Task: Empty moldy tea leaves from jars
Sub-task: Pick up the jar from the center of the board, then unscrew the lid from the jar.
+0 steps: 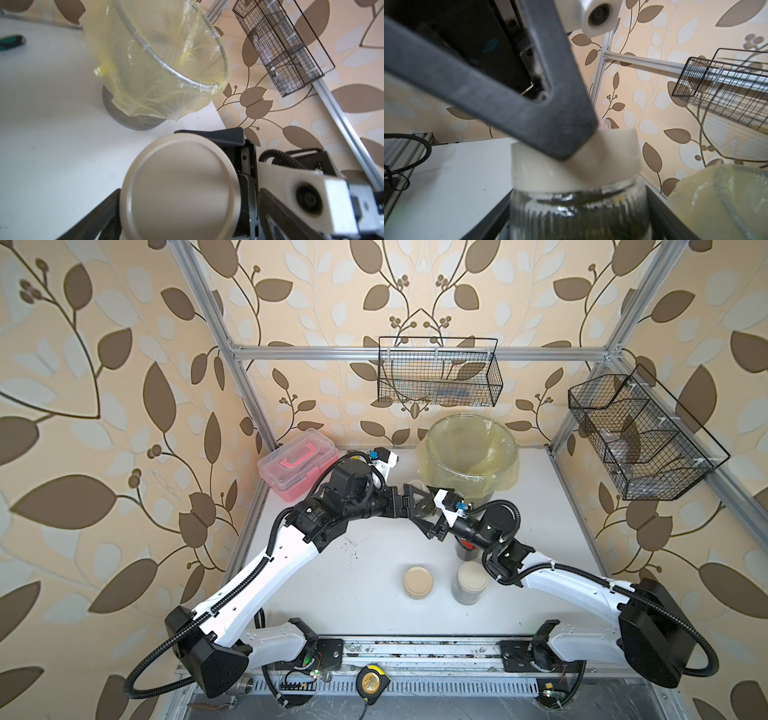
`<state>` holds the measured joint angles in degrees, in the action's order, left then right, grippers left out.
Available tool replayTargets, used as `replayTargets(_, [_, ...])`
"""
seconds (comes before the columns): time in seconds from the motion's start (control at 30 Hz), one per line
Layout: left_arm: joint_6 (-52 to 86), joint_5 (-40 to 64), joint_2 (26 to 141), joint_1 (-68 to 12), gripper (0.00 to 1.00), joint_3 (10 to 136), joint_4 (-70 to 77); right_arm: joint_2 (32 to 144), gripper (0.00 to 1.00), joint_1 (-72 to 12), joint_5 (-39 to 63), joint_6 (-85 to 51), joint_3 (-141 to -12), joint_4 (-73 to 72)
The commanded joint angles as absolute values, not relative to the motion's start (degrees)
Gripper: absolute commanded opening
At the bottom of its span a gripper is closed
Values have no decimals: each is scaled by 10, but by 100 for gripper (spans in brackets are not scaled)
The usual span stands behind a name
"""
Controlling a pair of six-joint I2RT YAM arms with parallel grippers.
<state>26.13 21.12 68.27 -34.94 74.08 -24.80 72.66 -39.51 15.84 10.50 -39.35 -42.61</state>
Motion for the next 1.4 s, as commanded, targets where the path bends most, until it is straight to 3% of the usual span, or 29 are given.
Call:
replayTargets(0.0, [153, 247, 657, -354, 99, 760, -267, 698, 41, -395, 194, 107, -399, -449])
replayTargets(0.23, [128, 257, 676, -354, 99, 759, -268, 683, 39, -396, 212, 107, -396, -438])
replayTargets(0.4, [150, 264, 685, -354, 81, 749, -239, 681, 38, -396, 209, 116, -396, -426])
replayTargets(0.63, [306, 187, 704, -355, 67, 752, -215, 687, 38, -399, 149, 147, -396, -428])
replayTargets(0.83, [466, 183, 717, -354, 74, 748, -184, 702, 36, -449, -22, 280, -393, -449])
replayTargets(1.0, [417, 200, 716, -354, 99, 738, -160, 698, 36, -450, 4, 261, -395, -455])
replayTargets(1.23, [315, 166, 664, -354, 99, 729, -161, 669, 36, -440, 15, 215, -382, -448])
replayTargets(1.37, [179, 143, 620, -355, 99, 738, -206, 638, 35, -423, 30, 180, -369, -447])
